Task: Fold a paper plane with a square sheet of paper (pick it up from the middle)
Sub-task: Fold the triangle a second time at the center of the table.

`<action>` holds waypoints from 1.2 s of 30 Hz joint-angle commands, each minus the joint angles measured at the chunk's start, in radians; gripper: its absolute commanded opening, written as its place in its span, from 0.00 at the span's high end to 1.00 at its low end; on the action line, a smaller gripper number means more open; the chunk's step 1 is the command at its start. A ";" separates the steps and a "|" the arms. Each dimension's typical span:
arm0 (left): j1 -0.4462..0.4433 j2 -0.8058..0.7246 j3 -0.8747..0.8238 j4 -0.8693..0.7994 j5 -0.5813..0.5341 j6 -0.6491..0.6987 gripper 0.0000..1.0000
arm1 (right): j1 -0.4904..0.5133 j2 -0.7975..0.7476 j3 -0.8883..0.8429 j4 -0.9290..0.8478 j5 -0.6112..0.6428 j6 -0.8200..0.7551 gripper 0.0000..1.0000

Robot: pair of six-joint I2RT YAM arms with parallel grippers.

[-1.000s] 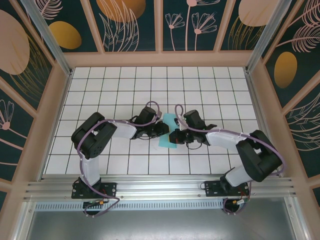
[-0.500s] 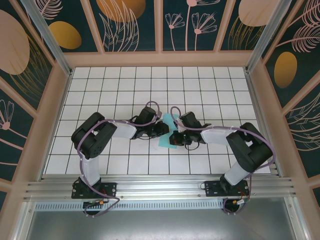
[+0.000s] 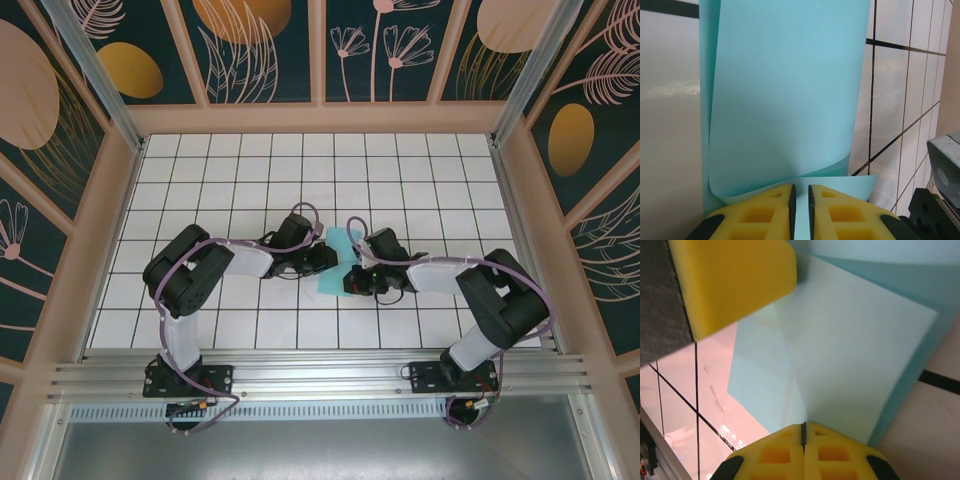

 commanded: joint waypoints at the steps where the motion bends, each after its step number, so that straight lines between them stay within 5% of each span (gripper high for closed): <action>1: 0.004 0.063 -0.034 -0.099 -0.069 0.031 0.82 | -0.026 -0.020 -0.048 -0.045 -0.053 0.019 0.93; 23: 0.004 0.076 -0.035 -0.098 -0.069 0.031 0.85 | -0.051 -0.141 -0.090 -0.222 -0.031 -0.018 0.94; 29: 0.003 0.075 -0.033 -0.095 -0.059 0.037 0.85 | -0.051 -0.236 -0.029 -0.069 -0.136 0.066 0.94; 36: 0.004 0.073 -0.028 -0.091 -0.053 0.035 0.84 | -0.050 -0.057 0.021 0.035 -0.144 0.106 0.95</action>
